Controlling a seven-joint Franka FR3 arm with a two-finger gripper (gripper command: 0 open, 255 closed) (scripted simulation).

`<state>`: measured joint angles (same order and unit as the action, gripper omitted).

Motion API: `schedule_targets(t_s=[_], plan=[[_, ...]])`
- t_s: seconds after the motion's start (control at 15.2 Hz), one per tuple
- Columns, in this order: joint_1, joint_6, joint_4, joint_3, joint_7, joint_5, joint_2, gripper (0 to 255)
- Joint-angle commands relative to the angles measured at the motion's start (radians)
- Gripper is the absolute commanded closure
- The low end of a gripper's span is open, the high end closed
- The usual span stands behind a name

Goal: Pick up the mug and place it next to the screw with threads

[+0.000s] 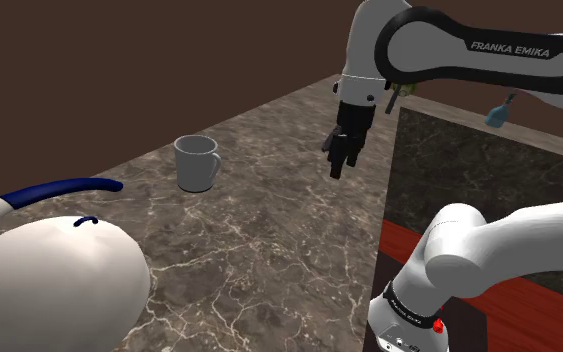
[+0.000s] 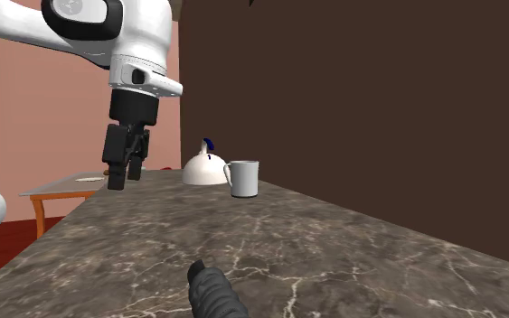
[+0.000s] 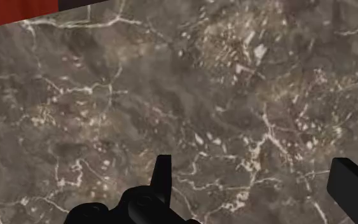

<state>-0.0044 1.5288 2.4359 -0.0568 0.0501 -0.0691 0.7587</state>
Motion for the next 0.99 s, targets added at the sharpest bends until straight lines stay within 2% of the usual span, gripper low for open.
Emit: schedule_targets(t_s=[0.0, 0.46, 0.92], plan=[[0.0, 0.0, 0.0, 0.0, 0.0, 0.0, 0.0, 0], [0.028, 0.114, -0.163, -0.07, 0.056, -0.044, -0.23, 0], [0.046, 0.179, -0.375, -0.133, 0.115, -0.049, -0.461, 0]])
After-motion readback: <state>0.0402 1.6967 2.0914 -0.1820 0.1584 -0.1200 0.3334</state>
